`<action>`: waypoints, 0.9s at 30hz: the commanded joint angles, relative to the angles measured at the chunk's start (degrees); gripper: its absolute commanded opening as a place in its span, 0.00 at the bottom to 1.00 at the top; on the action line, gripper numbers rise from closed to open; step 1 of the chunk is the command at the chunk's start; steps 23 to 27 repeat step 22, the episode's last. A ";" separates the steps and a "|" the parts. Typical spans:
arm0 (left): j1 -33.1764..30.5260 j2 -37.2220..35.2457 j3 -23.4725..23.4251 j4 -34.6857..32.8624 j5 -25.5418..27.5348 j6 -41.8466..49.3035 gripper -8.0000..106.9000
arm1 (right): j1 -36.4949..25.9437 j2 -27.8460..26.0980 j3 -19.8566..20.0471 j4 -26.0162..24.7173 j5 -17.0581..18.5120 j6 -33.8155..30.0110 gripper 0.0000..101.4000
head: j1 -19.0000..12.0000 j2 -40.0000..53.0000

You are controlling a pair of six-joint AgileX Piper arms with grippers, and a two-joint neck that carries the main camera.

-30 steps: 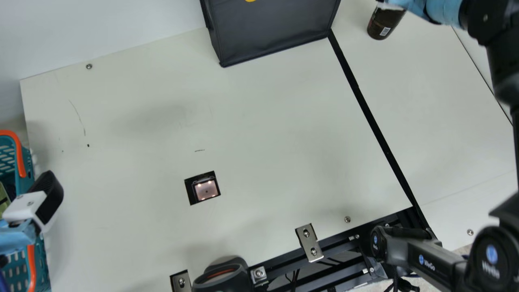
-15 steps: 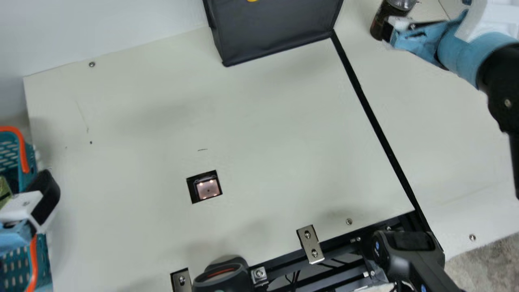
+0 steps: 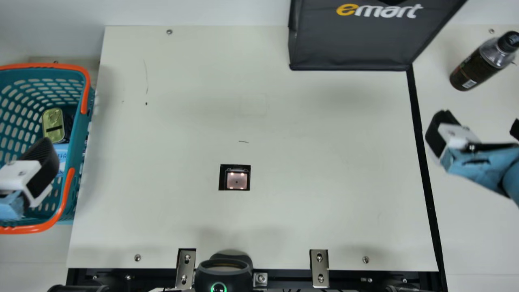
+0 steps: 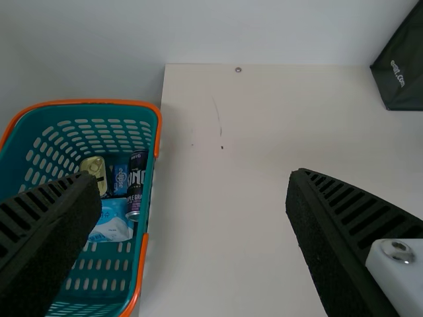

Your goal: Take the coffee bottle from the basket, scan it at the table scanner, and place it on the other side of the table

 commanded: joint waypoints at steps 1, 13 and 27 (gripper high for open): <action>0.00 0.00 0.00 0.00 0.00 0.00 0.85 | 1.95 -1.95 -0.18 0.12 2.96 -0.30 0.94 | -1.57 0.18; 0.00 0.00 0.00 0.00 0.00 0.00 0.85 | 4.76 -4.91 -0.62 0.42 6.72 -1.05 0.94 | -1.57 0.18; 0.00 0.00 0.00 0.00 0.00 0.00 0.85 | 4.76 -4.91 -0.62 0.38 6.72 -1.05 0.94 | -1.57 0.18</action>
